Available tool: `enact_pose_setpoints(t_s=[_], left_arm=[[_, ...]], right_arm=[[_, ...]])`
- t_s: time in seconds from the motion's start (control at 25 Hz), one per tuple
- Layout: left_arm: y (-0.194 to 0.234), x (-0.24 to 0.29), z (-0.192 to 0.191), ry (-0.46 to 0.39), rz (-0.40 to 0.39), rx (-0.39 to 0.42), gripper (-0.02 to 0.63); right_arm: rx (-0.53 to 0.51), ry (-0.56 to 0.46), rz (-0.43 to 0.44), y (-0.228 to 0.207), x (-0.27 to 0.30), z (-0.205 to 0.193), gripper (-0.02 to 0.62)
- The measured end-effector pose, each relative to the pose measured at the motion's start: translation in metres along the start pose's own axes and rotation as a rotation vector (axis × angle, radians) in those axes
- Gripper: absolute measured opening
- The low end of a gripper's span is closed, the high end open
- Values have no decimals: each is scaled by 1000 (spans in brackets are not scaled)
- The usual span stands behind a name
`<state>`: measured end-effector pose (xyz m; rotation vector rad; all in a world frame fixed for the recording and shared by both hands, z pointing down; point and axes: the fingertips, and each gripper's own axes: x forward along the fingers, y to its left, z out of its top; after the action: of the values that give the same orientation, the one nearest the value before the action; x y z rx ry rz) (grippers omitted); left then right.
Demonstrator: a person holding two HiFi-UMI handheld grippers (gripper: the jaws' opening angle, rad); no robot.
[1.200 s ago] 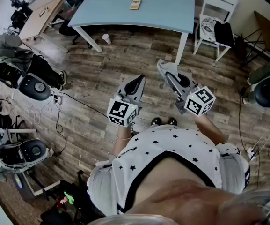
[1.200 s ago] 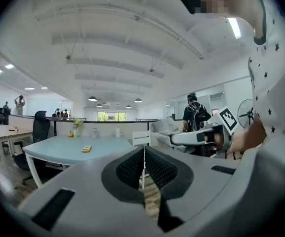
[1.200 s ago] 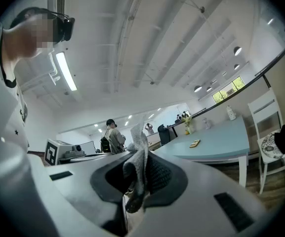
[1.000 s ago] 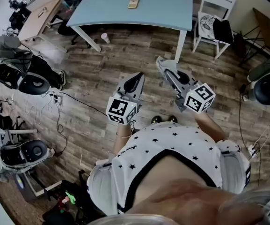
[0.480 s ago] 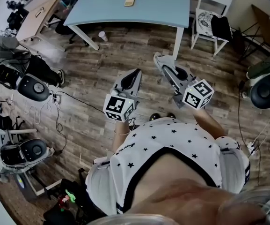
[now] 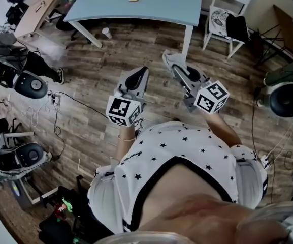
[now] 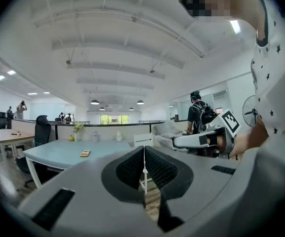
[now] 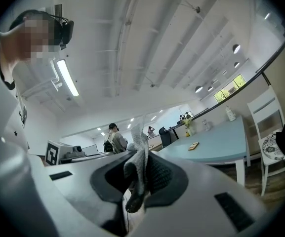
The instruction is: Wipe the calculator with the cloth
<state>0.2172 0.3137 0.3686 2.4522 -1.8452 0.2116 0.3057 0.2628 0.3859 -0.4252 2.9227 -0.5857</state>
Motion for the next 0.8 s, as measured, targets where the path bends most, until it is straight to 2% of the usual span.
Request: enact_pose_setpoints(t_s=[0.36,0.56,0.8], left_arm=[[7,-1,-8,10,72,-20,31],[24,9,-13,7,71,-39,31],[65,26,-22,-11,55,-48,31]], right_arm=[[39,38,15,-18,4,-12,43],[38,52,21,-27,22,-11,43],[35,49,-16,-48,58,-12,43]])
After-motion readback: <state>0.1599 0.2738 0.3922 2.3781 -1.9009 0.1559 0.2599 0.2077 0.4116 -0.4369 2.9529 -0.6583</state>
